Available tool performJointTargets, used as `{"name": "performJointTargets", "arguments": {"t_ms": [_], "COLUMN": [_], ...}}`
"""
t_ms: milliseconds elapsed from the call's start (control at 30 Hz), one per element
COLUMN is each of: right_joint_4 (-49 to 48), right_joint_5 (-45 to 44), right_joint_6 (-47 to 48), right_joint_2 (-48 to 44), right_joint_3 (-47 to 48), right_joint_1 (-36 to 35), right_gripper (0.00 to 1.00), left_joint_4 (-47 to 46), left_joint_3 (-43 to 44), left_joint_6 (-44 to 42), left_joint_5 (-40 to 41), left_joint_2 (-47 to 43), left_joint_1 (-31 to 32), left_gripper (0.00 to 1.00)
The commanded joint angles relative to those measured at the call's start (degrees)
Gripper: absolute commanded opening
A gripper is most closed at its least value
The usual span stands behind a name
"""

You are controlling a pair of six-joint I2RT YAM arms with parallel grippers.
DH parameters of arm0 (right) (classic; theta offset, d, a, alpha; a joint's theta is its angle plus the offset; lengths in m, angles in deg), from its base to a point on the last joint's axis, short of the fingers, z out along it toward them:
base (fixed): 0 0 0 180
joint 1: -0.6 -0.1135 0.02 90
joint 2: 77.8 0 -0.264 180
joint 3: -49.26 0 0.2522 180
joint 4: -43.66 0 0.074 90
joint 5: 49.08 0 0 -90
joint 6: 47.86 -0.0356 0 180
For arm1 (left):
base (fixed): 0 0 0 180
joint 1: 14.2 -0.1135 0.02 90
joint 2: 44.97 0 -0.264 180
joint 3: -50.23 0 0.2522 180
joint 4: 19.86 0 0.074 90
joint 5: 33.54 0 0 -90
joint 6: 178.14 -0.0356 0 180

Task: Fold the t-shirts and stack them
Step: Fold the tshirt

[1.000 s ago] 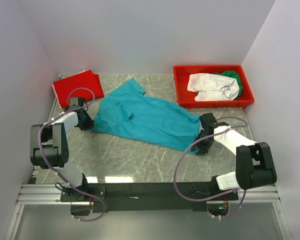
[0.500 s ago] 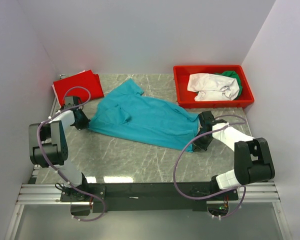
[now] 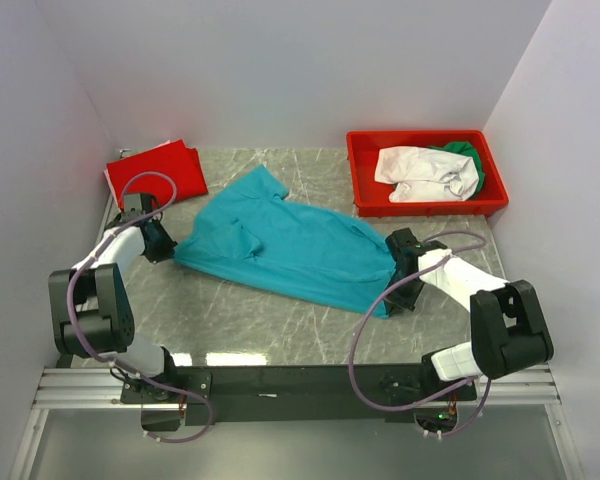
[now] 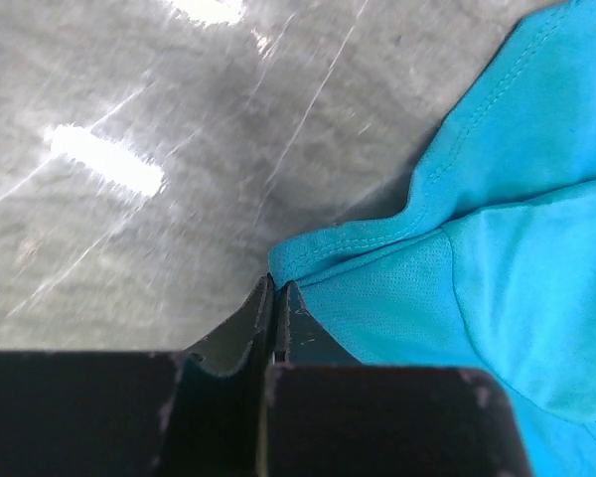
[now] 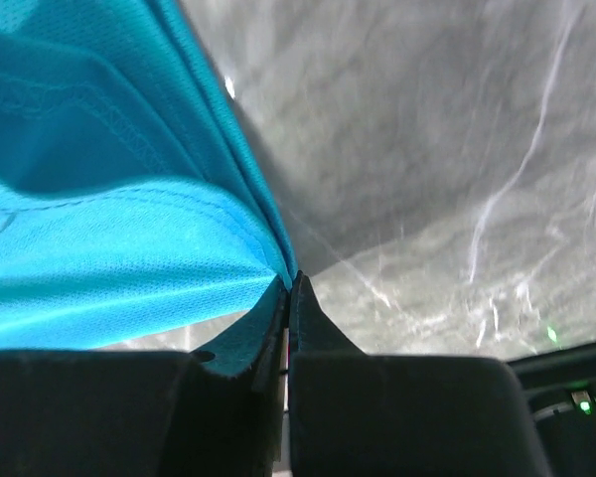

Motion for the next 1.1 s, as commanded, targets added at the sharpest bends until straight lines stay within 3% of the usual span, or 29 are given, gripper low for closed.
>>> {"name": "performJointTargets", "arguments": {"t_ms": [0, 33, 133, 167, 200, 300, 367, 567, 800, 1067], "right_joint_4": [5.2, 5.3, 5.3, 5.3, 5.5, 6.8, 8.3, 9.1, 2.7, -5.5], "right_joint_5": [-3.1, -2.9, -2.1, -2.0, -2.0, -4.0, -5.3, -5.9, 0.8, 4.5], "right_joint_6": [-2.3, -2.8, -4.1, -4.4, -4.3, -4.0, -3.2, -1.1, 1.0, 0.8], "right_joint_2": [-2.0, -2.1, -2.5, -2.6, -2.6, -3.9, -4.7, -7.5, -7.8, -1.2], "right_joint_3": [0.0, -0.1, -0.6, -0.7, -0.5, 1.0, 3.6, 11.1, 10.9, 8.2], "right_joint_1": [-3.1, -3.8, -5.4, -5.5, -5.7, -5.6, -5.6, -5.7, -5.6, -5.5], "right_gripper": [0.0, 0.0, 0.02, 0.08, 0.23, 0.47, 0.53, 0.55, 0.49, 0.47], "left_joint_4": [2.0, 2.6, 4.0, 4.6, 4.8, 5.7, 5.8, 3.4, 0.5, -6.8], "left_joint_3": [-0.5, -0.8, -1.1, -1.1, -1.0, 0.6, 1.9, 7.1, 11.1, 5.7], "left_joint_6": [0.1, 0.1, -0.1, -0.7, -1.1, -2.7, -2.9, -2.2, 1.3, 3.7], "left_joint_5": [3.4, 3.6, 5.0, 5.6, 7.2, 9.2, 9.2, 8.7, 0.2, -7.8], "left_joint_2": [-4.2, -4.7, -6.9, -7.5, -8.2, -9.3, -9.7, -9.0, -2.1, 3.2], "left_joint_1": [-0.5, -0.5, -0.5, -0.6, -0.5, -0.5, -0.5, 5.7, 14.5, 14.8], "left_gripper": [0.01, 0.02, 0.25, 0.45, 0.54, 0.7, 0.76, 0.82, 0.83, 0.83]}}
